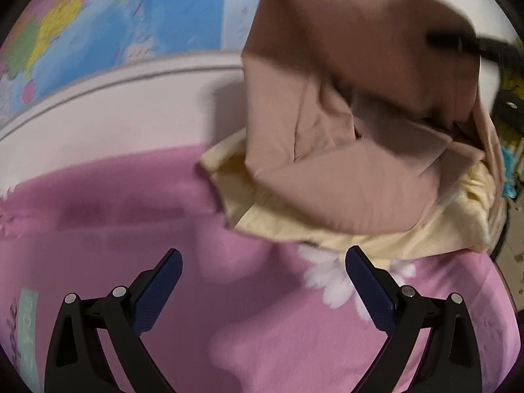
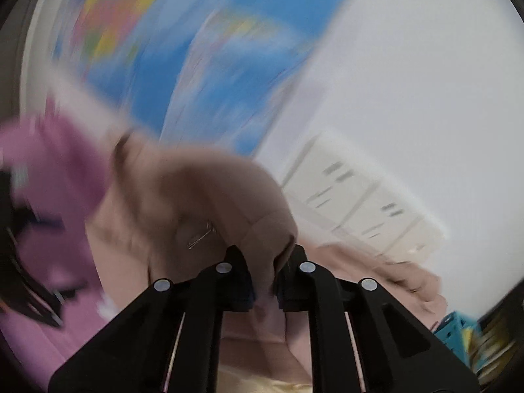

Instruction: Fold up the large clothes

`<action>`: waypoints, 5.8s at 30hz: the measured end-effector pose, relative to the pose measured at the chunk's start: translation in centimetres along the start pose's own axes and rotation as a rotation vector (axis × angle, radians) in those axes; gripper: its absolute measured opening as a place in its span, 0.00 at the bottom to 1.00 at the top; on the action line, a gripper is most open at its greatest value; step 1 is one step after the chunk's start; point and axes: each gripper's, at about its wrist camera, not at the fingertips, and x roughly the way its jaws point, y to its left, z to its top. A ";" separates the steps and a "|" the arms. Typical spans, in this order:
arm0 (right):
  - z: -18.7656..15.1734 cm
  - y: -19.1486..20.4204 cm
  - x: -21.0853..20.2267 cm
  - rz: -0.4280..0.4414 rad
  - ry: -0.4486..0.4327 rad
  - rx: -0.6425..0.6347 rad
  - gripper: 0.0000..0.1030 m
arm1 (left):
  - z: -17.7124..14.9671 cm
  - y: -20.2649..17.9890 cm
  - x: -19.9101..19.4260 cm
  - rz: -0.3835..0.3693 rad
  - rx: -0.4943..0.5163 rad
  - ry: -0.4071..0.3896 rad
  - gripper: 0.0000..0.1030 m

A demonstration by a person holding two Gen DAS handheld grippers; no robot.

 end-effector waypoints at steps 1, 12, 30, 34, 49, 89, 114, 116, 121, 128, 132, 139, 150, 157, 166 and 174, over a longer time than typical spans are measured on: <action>0.9 -1.4 -1.1 -0.002 -0.029 0.047 0.09 | 0.2 -0.1 -0.2 -0.046 0.020 -0.018 0.94; 2.6 -9.2 -6.5 0.022 -0.134 0.281 0.09 | 1.8 -3.7 -1.8 -0.280 0.180 -0.191 0.94; 2.4 -11.7 -16.3 -0.009 -0.258 0.342 0.08 | 9.1 -5.1 -3.7 -0.314 0.083 -0.242 0.08; 4.5 -12.0 -25.1 -0.032 -0.381 0.328 0.08 | 13.0 -4.3 -11.3 -0.317 0.071 -0.373 0.08; 1.0 -3.8 -42.6 0.320 -0.573 0.355 0.08 | 8.4 2.2 -42.3 0.065 0.113 -0.719 0.09; -6.4 11.8 7.2 0.375 0.280 0.746 0.57 | -0.9 26.2 -2.6 0.278 -0.070 0.249 0.41; -7.1 14.7 0.0 0.488 0.205 0.599 0.76 | -9.4 25.7 -13.8 0.058 0.075 0.220 0.79; -10.1 14.5 -2.9 0.481 0.249 0.591 0.80 | -10.7 24.5 -14.8 0.023 0.095 0.222 0.80; -18.1 15.6 -7.5 0.454 0.390 0.615 0.91 | -13.6 21.6 -15.4 -0.027 0.135 0.272 0.75; -19.5 15.7 -8.7 0.528 0.398 0.632 0.03 | -13.0 24.1 -15.4 0.029 -0.022 0.296 0.02; -15.7 8.6 -11.9 0.365 0.233 0.657 0.03 | -9.9 28.7 -19.4 0.123 -0.147 0.171 0.02; -14.6 1.6 -8.5 0.164 0.222 0.739 0.02 | -7.7 36.7 -19.0 0.391 -0.269 0.183 0.24; -16.7 6.9 -11.5 0.207 0.204 0.729 0.61 | -10.8 34.9 -20.6 0.402 -0.197 0.157 0.62; -17.4 17.2 -14.6 0.581 0.304 0.589 0.74 | -15.2 29.0 -24.3 0.167 -0.115 0.168 0.74; -21.3 22.9 -14.8 0.777 0.369 0.699 0.73 | -20.0 27.9 -23.5 0.235 -0.156 0.256 0.05; -21.2 21.9 -14.4 0.777 0.323 0.765 0.06 | -16.6 34.4 -29.8 0.702 -0.188 0.138 0.05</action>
